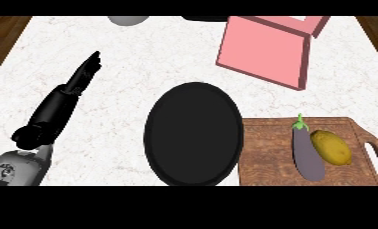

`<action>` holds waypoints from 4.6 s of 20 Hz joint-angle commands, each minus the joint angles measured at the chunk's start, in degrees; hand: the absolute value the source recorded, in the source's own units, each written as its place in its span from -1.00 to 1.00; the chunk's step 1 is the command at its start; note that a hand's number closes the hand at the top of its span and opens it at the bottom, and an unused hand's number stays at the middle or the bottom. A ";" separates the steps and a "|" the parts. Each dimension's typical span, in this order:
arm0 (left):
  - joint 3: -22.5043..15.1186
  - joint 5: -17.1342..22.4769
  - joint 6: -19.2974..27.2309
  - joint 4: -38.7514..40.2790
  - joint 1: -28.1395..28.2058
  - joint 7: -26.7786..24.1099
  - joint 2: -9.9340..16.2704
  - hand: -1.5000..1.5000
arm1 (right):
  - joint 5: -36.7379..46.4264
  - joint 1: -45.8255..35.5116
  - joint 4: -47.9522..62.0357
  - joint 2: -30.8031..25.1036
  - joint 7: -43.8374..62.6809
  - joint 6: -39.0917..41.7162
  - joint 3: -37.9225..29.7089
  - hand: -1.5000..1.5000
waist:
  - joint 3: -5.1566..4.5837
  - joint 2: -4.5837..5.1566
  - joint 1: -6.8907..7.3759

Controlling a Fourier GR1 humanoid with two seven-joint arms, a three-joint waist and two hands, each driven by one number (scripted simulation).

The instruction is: Pick the lemon from the cutting board and place it in the cardboard box

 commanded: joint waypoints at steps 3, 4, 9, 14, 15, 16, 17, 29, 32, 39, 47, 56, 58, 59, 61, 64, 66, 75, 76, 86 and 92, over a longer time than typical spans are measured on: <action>-1.00 -0.85 -0.13 -0.79 1.41 -0.27 -0.93 0.00 | 12.91 3.19 -5.25 -8.97 -11.94 0.57 6.83 -1.00 | -0.15 -0.44 0.74; 0.37 -0.84 -0.49 2.06 -0.64 -0.30 -0.42 0.00 | 14.39 4.56 -6.16 -10.06 -13.90 -0.83 7.46 -1.00 | -0.17 -0.34 -0.28; 0.84 -2.08 0.09 3.62 -4.25 2.13 -2.27 0.00 | 21.03 11.36 -15.53 -10.63 -8.13 -9.53 9.50 -1.00 | -0.22 -0.65 -1.41; 1.53 -2.02 -2.18 1.06 -2.08 1.86 -2.14 0.00 | 24.86 16.40 -22.68 -12.61 -0.67 -8.24 8.46 -1.00 | -0.25 -0.73 -0.80; 2.26 -2.95 -2.36 3.78 -0.10 -1.54 -2.26 0.00 | 26.67 19.17 -22.94 -11.67 -1.70 -9.93 7.94 -1.00 | -0.25 -0.70 -0.93; 4.50 0.07 -4.71 1.38 0.13 0.99 -0.34 0.00 | 25.86 22.38 -24.48 -11.99 -1.31 -9.20 6.17 -1.00 | -0.24 -0.84 -1.18; 3.29 -1.73 -4.07 0.86 -1.22 1.82 -1.31 0.00 | 26.74 21.07 -27.50 -10.79 3.71 -7.50 7.32 -1.00 | -0.25 -0.75 -0.84; 5.81 -5.55 -5.99 3.33 0.27 -1.28 -5.51 0.00 | 39.25 23.20 -23.85 -2.11 0.84 -8.43 3.76 -1.00 | -0.22 -0.49 0.21; 7.17 -6.69 -7.59 3.83 -0.61 -1.89 -5.45 0.00 | 41.48 26.23 -30.67 2.64 4.97 -5.87 4.59 -1.00 | -0.24 -0.57 -0.14; 6.15 -9.28 -6.78 3.25 -3.25 2.10 -9.75 0.00 | 51.85 19.93 -27.36 9.01 8.01 -5.64 11.08 -1.00 | -0.22 -0.42 0.44; 9.72 -9.80 -11.03 4.20 -0.61 -1.14 -9.83 0.00 | 58.41 18.60 -23.01 14.79 4.59 -6.38 10.98 -1.00 | -0.23 -0.49 0.16; 11.35 -12.84 -10.61 1.34 -1.83 2.77 -12.44 0.00 | 61.64 18.72 -18.42 17.01 -1.15 -6.48 8.17 -1.00 | -0.23 -0.52 0.03; 12.36 -11.97 -12.47 4.50 -4.12 1.84 -12.19 0.00 | 65.75 18.54 -14.87 19.21 0.34 -10.73 9.95 -1.00 | -0.22 -0.47 -0.05; 10.50 -13.47 -10.92 0.60 1.16 0.64 -13.69 0.00 | 66.52 17.58 -14.95 19.05 1.07 -9.92 9.50 -1.00 | -0.22 -0.51 0.15; 12.68 -11.56 -13.57 2.76 -5.08 5.18 -12.01 0.00 | 70.13 15.74 -11.41 22.42 3.06 -12.58 12.41 -1.00 | -0.21 -0.46 0.15; 12.57 -13.05 -13.79 0.61 -1.16 3.07 -13.01 0.00 | 68.26 12.28 -8.81 21.84 -0.24 -10.37 8.15 -1.00 | -0.22 -0.48 0.29; 14.19 -11.93 -14.67 -1.31 -1.90 5.49 -12.78 0.00 | 69.43 15.90 -9.03 22.92 -1.33 -12.52 8.41 -1.00 | -0.21 -0.51 0.16; 13.84 -13.67 -14.90 0.41 -1.23 3.45 -14.38 0.00 | 72.60 14.59 -5.36 28.12 -6.73 -22.14 13.46 1.00 | -0.21 -0.50 0.12; 15.76 -13.29 -15.87 4.29 -2.76 -0.02 -13.08 0.00 | 72.90 13.84 -2.21 28.15 -8.18 -25.23 12.84 1.00 | -0.21 -0.41 0.08; 13.91 -15.41 -14.59 0.53 -1.04 2.65 -15.76 0.00 | 66.94 10.57 -10.94 37.49 -7.18 -21.49 15.08 1.00 | -0.27 -0.63 0.27; 14.34 -15.23 -15.13 2.07 -2.30 2.36 -15.30 0.00 | 68.88 5.56 -17.48 58.58 8.52 -18.64 30.81 1.00 | -0.31 -0.67 0.95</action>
